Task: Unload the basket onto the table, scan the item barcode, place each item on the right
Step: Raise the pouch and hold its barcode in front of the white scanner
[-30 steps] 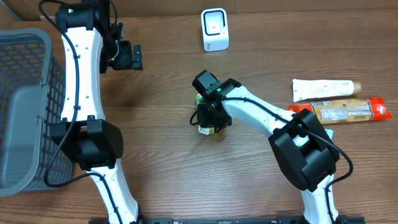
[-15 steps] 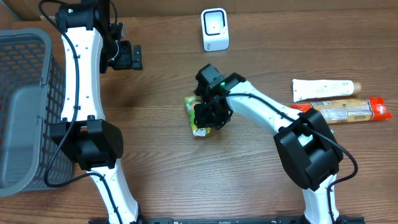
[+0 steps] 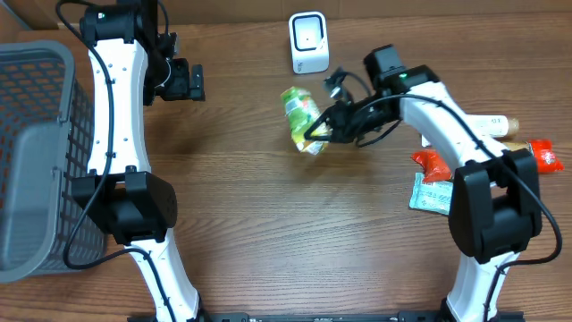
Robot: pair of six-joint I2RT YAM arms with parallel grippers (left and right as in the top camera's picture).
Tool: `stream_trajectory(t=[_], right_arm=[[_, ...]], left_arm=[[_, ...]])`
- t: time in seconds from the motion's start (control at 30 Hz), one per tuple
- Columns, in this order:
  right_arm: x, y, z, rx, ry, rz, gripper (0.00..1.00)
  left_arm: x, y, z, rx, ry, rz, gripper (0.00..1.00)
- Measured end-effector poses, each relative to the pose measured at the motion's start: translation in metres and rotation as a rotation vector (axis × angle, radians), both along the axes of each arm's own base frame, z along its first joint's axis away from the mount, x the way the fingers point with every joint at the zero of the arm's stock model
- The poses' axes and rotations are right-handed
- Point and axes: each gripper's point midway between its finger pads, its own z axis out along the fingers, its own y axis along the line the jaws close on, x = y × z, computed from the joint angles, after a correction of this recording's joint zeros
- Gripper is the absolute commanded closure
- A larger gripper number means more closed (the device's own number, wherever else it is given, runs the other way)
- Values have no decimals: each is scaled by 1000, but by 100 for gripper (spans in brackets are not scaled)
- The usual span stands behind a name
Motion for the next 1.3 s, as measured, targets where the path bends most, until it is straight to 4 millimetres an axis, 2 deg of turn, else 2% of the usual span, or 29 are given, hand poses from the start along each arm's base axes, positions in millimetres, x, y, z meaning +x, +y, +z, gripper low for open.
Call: stream_trajectory(t=[0.13,0.23,0.4,0.47,0.6,0.7,0.77,0.83,1.0,1.13,1.17,1.3], right_arm=[[5,-4,7,48,-21,-4,96],[10,-6,5,37,-32,-17,96],[22,-20,-17,-172,-18,-96,96],[31,-28,-18,-282,-45,-131,96],[66,-39,5,-476,-222,-221,96],[102,-45,32,-646,-446,-326,96],[124,-43,47,-757,-622,-394,96],[137,-41,56,-848,-751,-434,96],[174,-32,78,-971,-1029,-512,96],[205,-41,69,-1079,-1165,-501,96],[207,-42,68,-1088,-1172,-494,96],[230,-52,38,-1212,-1266,-376,96]], left_arm=[[0,0,0,0,0,0,0],[0,0,0,0,0,0,0],[0,0,0,0,0,0,0],[0,0,0,0,0,0,0],[0,0,0,0,0,0,0],[0,0,0,0,0,0,0],[0,0,0,0,0,0,1],[0,0,0,0,0,0,1],[0,0,0,0,0,0,0],[0,0,0,0,0,0,0],[0,0,0,0,0,0,0],[0,0,0,0,0,0,0]])
